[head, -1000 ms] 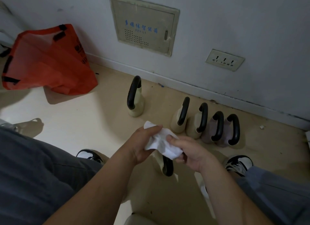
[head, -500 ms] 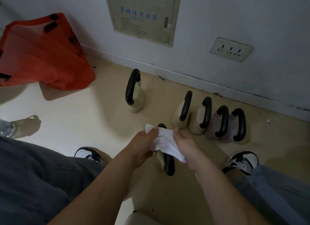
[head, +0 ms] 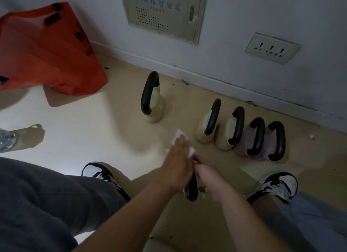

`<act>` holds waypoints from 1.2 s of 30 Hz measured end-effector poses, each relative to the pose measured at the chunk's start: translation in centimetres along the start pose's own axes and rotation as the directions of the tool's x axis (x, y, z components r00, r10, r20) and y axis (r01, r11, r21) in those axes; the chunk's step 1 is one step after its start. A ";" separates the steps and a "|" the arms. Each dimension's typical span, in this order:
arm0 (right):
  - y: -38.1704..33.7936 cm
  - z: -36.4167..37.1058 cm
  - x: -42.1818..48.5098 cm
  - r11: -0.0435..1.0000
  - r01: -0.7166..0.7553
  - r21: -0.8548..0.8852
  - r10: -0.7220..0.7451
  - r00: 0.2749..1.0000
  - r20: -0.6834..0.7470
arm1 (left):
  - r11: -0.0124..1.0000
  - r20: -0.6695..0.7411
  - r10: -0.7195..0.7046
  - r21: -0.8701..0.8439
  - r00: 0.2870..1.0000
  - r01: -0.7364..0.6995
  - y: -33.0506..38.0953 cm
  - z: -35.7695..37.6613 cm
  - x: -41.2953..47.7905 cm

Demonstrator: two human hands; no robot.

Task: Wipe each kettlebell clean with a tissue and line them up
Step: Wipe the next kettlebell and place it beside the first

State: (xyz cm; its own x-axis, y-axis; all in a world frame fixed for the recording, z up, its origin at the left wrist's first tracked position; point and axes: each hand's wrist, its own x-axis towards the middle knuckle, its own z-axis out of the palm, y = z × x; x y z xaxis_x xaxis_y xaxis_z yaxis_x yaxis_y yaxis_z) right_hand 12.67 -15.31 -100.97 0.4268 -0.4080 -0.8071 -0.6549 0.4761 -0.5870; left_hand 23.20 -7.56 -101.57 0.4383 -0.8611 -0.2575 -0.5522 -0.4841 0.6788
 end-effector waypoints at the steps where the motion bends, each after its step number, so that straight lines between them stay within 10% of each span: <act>1: 0.6 -0.2 0.0 0.999 -0.009 0.046 0.008 0.999 0.034 | 1.000 0.055 0.003 -0.013 0.999 -0.002 0.1 1.0 -0.5; 6: 3.0 -1.2 0.9 0.982 -0.047 0.184 0.026 0.993 0.115 | 0.999 -0.012 0.037 0.028 0.999 -0.037 -0.9 1.9 1.9; 12: 4.1 -1.7 0.8 1.000 0.018 0.014 -0.021 0.971 0.236 | 0.937 0.225 -0.297 -0.120 0.928 0.329 -0.3 -0.6 9.0; 16: 4.6 -0.9 1.2 0.997 0.057 -0.051 -0.050 0.989 0.140 | 0.982 -0.053 0.138 0.136 0.989 -0.130 -0.3 1.4 4.2; 18: 5.0 -0.8 1.5 0.985 0.065 -0.159 -0.044 0.991 0.130 | 0.876 -0.016 0.425 0.259 0.905 -0.407 -1.0 2.7 0.4; 22: 5.7 -0.9 2.2 0.992 0.036 -0.119 -0.017 0.988 0.157 | 0.781 0.073 0.571 0.258 0.817 -0.569 -1.3 1.3 0.3; 26: 6.0 -0.7 3.1 0.998 -0.023 -0.062 0.036 0.976 0.214 | 0.988 0.135 0.078 0.120 0.988 -0.094 -1.1 -0.7 7.1; 29: 6.1 -0.9 2.8 0.992 0.015 -0.123 0.006 0.985 0.171 | 0.950 0.211 -0.269 -0.101 0.940 0.294 -0.6 -0.1 9.5; 32: 6.2 -1.2 2.9 0.999 0.000 -0.043 0.010 0.977 0.213 | 0.992 0.022 0.034 0.121 0.999 -0.036 -1.0 1.2 6.6; 36: 5.9 -0.9 3.3 0.992 -0.107 0.061 0.095 0.979 0.180 | 0.706 0.158 0.641 0.261 0.751 -0.658 -2.8 0.9 1.2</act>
State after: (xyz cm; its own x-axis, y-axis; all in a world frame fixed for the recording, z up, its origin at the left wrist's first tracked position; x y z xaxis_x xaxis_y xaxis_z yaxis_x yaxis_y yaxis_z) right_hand 9.69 -14.57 -107.04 0.4678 -0.2143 -0.8575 -0.6578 0.5636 -0.4997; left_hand 24.64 -7.36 -104.37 -0.1374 -0.9815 0.1331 -0.8636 0.1845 0.4692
